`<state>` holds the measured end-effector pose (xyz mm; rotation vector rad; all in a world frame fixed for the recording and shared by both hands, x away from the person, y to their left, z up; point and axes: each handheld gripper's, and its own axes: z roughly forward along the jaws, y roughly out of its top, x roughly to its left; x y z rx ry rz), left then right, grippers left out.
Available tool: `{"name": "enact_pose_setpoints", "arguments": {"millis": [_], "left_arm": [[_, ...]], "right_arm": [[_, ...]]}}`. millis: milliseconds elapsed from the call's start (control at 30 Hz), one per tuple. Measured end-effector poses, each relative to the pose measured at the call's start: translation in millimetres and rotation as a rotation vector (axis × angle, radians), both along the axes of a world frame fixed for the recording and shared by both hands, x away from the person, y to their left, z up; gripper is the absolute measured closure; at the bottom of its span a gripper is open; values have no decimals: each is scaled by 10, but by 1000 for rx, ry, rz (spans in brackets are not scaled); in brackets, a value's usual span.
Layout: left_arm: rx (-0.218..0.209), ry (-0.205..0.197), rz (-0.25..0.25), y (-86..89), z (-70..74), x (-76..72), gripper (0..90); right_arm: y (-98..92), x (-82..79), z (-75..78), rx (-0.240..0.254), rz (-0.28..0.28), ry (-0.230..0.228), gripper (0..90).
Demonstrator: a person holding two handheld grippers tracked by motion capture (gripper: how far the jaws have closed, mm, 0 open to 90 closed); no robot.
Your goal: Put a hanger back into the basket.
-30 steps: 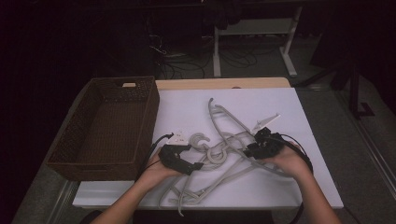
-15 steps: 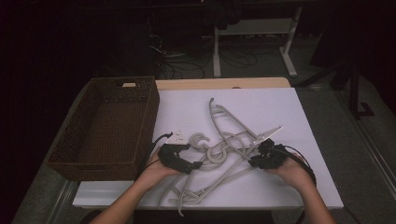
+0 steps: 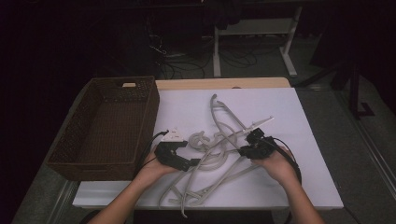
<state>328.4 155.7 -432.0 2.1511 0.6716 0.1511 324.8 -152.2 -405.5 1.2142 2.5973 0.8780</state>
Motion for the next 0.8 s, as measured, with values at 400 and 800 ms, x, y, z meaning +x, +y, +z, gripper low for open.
{"name": "enact_pose_setpoints", "arguments": {"millis": [400,800], "left_arm": [[-9,-3,17,37,23,6,116],[-12,4,35,23,11,10,134]], "right_arm": [[607,161,-52,-35,-43,8,807],[608,140,-66,40,-6,-21,706]]}}
